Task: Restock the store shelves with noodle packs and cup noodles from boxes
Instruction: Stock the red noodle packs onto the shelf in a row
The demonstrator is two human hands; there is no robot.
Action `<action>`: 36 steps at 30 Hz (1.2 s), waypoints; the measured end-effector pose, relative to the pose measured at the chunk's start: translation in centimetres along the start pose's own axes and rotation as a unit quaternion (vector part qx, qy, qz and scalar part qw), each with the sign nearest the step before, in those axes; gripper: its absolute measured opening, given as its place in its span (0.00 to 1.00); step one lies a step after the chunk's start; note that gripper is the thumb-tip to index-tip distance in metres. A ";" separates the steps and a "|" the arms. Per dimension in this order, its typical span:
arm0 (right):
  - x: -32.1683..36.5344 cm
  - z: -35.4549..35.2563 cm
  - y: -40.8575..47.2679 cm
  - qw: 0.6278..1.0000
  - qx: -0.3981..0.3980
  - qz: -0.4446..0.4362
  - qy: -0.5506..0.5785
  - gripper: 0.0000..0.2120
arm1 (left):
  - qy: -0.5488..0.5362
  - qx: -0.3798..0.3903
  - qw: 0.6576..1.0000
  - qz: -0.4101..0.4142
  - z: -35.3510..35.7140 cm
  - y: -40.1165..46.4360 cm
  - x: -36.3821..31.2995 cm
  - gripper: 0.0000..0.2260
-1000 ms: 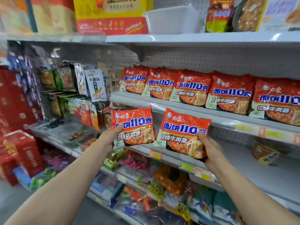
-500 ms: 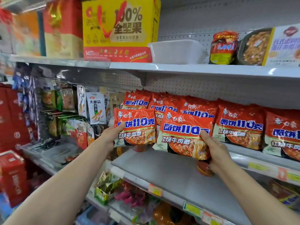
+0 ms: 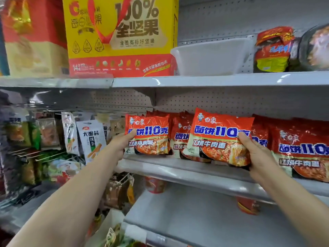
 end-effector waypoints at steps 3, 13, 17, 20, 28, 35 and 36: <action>-0.8 1.2 1.2 0.999 -0.032 -0.011 0.002 0.39 | -0.011 0.026 1.000 -0.003 -1.6 2.3 0.5 0.18; -1.5 4.3 2.2 0.997 -0.069 -0.029 0.012 0.29 | -0.041 0.082 0.996 -0.010 -2.9 6.2 1.9 0.44; -2.1 6.0 2.0 0.997 -0.065 -0.029 0.013 0.24 | -0.022 0.065 0.998 0.008 -2.9 6.6 2.2 0.43; -2.3 7.2 1.6 0.997 -0.064 -0.028 0.008 0.19 | 0.030 0.053 0.997 0.041 -2.7 6.9 2.3 0.17; -2.6 8.7 0.1 0.996 -0.085 -0.025 -0.001 0.16 | 0.190 -0.063 0.975 0.094 -2.2 5.5 2.3 0.28; -2.9 10.4 -1.1 0.998 -0.050 -0.022 -0.018 0.14 | 0.179 -0.001 0.950 0.255 4.0 -0.1 0.1 0.22; -3.1 10.7 -1.3 0.999 -0.042 -0.020 -0.025 0.15 | 0.152 0.045 0.961 0.227 5.4 -1.0 0.0 0.19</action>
Point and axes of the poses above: each hand's wrist, its own y-axis towards the middle knuckle, its own z-axis out of the palm, x = y × z, the point moved 1 cm from there along y, towards the middle knuckle, and after that the axes turned 6 degrees about x, right-handed, at the moved point
